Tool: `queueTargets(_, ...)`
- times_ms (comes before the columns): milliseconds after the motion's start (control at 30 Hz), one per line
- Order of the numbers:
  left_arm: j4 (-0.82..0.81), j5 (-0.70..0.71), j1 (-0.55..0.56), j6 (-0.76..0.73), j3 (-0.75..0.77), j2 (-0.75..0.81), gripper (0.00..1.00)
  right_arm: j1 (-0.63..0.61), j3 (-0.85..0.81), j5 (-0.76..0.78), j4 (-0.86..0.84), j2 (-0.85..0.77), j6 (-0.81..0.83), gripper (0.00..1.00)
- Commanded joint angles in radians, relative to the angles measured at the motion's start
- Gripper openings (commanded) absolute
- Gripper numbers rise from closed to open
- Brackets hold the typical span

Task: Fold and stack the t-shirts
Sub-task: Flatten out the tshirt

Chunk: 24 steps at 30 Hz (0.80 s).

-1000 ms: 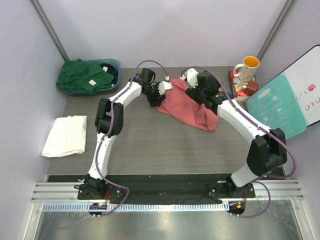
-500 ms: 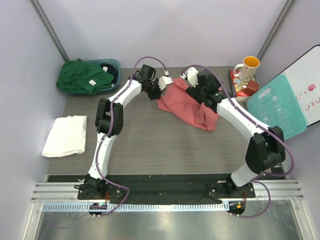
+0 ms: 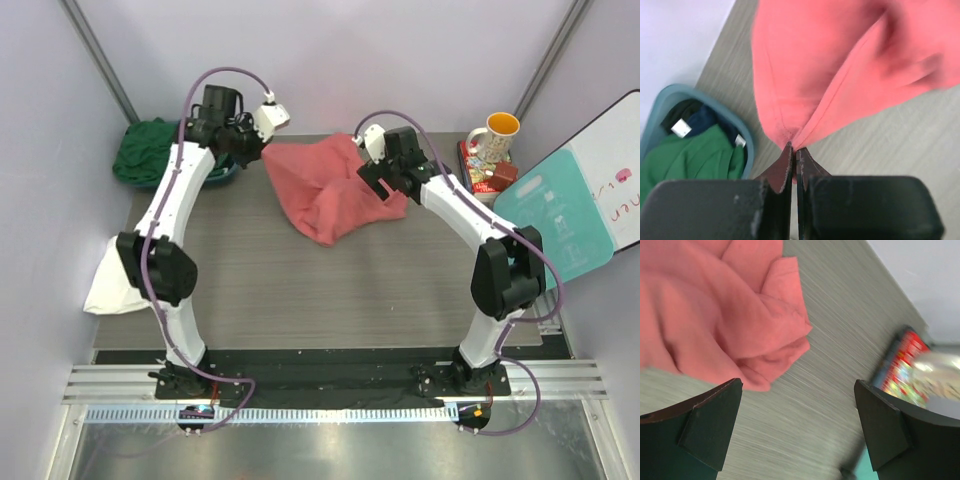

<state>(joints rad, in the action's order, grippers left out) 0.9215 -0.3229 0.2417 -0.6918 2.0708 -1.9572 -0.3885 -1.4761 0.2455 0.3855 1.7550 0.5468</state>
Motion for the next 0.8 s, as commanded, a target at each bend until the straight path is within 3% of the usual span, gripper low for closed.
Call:
queueTargets(0, 0.103, -0.028, 0.018, -0.006, -0.125, 0.112, 0.00, -0.012, -0.133, -0.303, 0.067, 0.040, -0.073, 1.00)
queueTargets(200, 0.157, -0.106, 0.018, 0.084, -0.098, 0.074, 0.00, -0.120, -0.205, -0.468, 0.056, 0.103, 0.011, 1.00)
queueTargets(333, 0.183, -0.116, 0.018, 0.107, -0.054, 0.054, 0.00, -0.185, -0.193, -0.489, -0.052, 0.136, -0.025, 0.99)
queueTargets(500, 0.126, -0.047, 0.016, 0.139, -0.090, 0.090, 0.00, -0.239, -0.165, -0.442, -0.258, 0.234, -0.131, 0.98)
queueTargets(767, -0.015, 0.128, -0.030, 0.206, -0.241, 0.199, 0.00, -0.276, -0.295, -0.454, -0.306, 0.376, -0.217, 0.97)
